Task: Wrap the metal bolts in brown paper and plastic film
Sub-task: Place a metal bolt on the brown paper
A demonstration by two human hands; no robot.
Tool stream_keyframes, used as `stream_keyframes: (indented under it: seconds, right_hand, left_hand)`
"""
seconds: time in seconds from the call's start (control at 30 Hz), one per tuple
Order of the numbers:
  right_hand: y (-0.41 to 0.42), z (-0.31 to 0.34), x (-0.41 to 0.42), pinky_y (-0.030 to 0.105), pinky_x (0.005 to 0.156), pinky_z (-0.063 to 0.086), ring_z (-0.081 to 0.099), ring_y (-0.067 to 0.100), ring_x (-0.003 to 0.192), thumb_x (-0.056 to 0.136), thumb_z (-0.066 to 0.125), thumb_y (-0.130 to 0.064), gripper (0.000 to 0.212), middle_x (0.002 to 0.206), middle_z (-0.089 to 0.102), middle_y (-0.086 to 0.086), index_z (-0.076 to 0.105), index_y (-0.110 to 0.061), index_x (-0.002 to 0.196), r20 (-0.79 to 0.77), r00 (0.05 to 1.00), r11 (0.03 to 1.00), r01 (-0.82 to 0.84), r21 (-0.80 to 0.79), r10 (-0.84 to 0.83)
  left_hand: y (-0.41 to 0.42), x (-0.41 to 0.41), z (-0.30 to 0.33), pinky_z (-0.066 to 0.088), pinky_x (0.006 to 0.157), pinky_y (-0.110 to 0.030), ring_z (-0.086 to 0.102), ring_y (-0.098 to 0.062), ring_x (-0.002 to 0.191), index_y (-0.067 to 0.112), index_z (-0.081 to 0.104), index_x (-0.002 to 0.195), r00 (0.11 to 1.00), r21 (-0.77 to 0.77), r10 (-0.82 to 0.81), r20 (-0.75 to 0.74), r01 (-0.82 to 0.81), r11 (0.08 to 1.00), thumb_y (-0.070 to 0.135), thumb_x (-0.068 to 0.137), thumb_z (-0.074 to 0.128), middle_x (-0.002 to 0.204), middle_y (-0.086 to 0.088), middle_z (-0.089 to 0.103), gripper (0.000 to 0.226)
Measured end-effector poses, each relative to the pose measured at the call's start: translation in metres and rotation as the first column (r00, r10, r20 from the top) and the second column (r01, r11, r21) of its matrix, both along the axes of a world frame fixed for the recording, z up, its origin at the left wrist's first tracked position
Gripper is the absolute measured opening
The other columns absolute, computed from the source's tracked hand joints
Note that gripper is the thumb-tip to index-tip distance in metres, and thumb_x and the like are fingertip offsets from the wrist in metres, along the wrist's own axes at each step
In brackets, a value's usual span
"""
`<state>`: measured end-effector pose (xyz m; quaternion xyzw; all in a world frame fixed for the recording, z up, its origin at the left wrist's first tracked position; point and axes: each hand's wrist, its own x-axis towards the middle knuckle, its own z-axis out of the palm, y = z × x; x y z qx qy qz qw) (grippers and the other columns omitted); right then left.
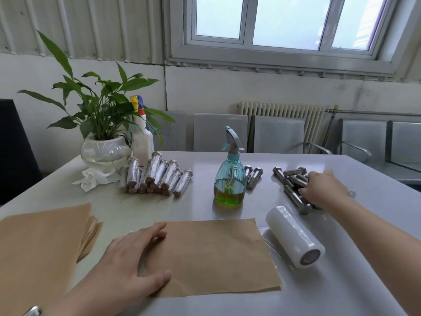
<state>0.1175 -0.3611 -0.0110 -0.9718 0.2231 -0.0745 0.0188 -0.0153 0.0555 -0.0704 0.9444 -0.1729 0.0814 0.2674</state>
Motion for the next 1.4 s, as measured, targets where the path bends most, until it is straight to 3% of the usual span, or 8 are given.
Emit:
stream_keyframes:
  seconds: [0.2, 0.43, 0.6, 0.83, 0.97, 1.07, 1.27, 1.4]
  right_hand:
    - [-0.004, -0.001, 0.0, 0.032, 0.065, 0.042, 0.052, 0.031, 0.081, 0.083, 0.068, -0.02, 0.018, 0.099, 0.064, 0.019, 0.056, -0.007, 0.08, 0.155, 0.987, 0.997, -0.057, 0.057, 0.048]
    - [-0.002, -0.003, -0.003, 0.038, 0.072, 0.037, 0.056, 0.042, 0.1, 0.087, 0.064, -0.007, 0.029, 0.104, 0.063, 0.027, 0.055, 0.001, 0.113, 0.499, 0.862, 0.961, -0.207, 0.184, 0.09]
    - [0.011, 0.028, -0.022, 0.035, 0.074, 0.046, 0.062, 0.029, 0.086, 0.088, 0.071, -0.016, 0.031, 0.1, 0.065, 0.012, 0.052, -0.007, 0.112, 0.784, 0.58, 0.871, -0.479, 0.107, 0.222]
    - [0.103, 0.08, -0.064, 0.029, 0.068, 0.058, 0.071, 0.021, 0.071, 0.075, 0.078, -0.026, 0.037, 0.081, 0.073, 0.005, 0.057, -0.017, 0.104, 0.878, 0.477, -0.015, -0.878, 0.478, 0.024]
    - [0.175, 0.049, -0.076, 0.021, 0.061, 0.054, 0.063, 0.006, 0.058, 0.068, 0.085, -0.018, 0.031, 0.073, 0.069, 0.003, 0.069, -0.012, 0.094, 0.726, 0.397, 0.128, -0.909, 0.398, 0.562]
    - [0.207, -0.002, -0.085, 0.024, 0.073, 0.05, 0.062, 0.011, 0.077, 0.079, 0.08, -0.023, 0.029, 0.089, 0.067, 0.002, 0.073, -0.012, 0.105, 0.298, 0.196, 0.141, -0.97, 0.197, 0.934]
    - [0.209, -0.029, -0.089, 0.023, 0.08, 0.04, 0.054, 0.02, 0.093, 0.093, 0.061, -0.038, 0.045, 0.101, 0.066, 0.004, 0.059, -0.021, 0.135, 0.144, 0.089, 0.097, -0.994, -0.049, 0.986]
    - [0.204, -0.033, -0.097, -0.007, 0.078, 0.024, 0.036, -0.028, 0.095, 0.088, 0.067, -0.045, 0.056, 0.108, 0.062, -0.01, 0.05, -0.035, 0.14, 0.219, 0.23, 0.222, -0.973, 0.059, 0.948]
  left_hand:
    - [-0.001, 0.0, 0.004, 0.02, 0.11, -0.015, 0.031, 0.02, 0.124, 0.052, 0.019, 0.137, 1.0, 0.006, -0.015, -0.019, 0.015, 1.0, 0.077, 0.054, 0.047, 0.13, 0.041, 0.038, 0.091]
    - [-0.002, -0.002, 0.004, 0.012, 0.102, -0.003, 0.024, 0.027, 0.121, 0.055, 0.014, 0.134, 1.0, 0.045, -0.003, -0.02, 0.004, 0.999, 0.069, 0.062, 0.055, 0.129, 0.044, 0.033, 0.084]
    - [0.001, -0.001, 0.001, 0.012, 0.104, -0.006, 0.024, 0.026, 0.121, 0.056, 0.012, 0.134, 1.0, 0.051, -0.01, -0.009, 0.011, 0.999, 0.078, 0.057, 0.046, 0.129, 0.044, 0.033, 0.087]
    - [0.003, -0.001, -0.003, 0.012, 0.105, -0.008, 0.021, 0.027, 0.119, 0.055, 0.007, 0.138, 1.0, 0.036, -0.018, 0.001, 0.018, 0.999, 0.065, 0.075, 0.064, 0.13, 0.043, 0.031, 0.086]
    - [0.004, -0.001, -0.003, 0.01, 0.101, -0.003, 0.021, 0.03, 0.115, 0.051, 0.01, 0.142, 1.0, 0.039, -0.02, 0.003, 0.02, 0.999, 0.07, 0.068, 0.06, 0.128, 0.043, 0.031, 0.091]
    - [0.004, -0.001, -0.005, 0.011, 0.102, -0.005, 0.02, 0.03, 0.113, 0.051, 0.011, 0.142, 1.0, 0.017, -0.005, 0.02, 0.005, 1.0, 0.059, 0.077, 0.068, 0.127, 0.044, 0.029, 0.087]
    - [0.003, -0.001, -0.008, 0.016, 0.109, -0.015, 0.028, 0.013, 0.121, 0.046, 0.015, 0.148, 0.999, -0.014, 0.009, 0.034, -0.008, 1.0, 0.061, 0.076, 0.066, 0.134, 0.037, 0.034, 0.09]
    - [0.004, 0.0, -0.006, 0.013, 0.105, -0.01, 0.026, 0.016, 0.119, 0.045, 0.014, 0.149, 1.0, 0.0, 0.003, 0.024, -0.003, 1.0, 0.061, 0.077, 0.065, 0.131, 0.038, 0.032, 0.09]
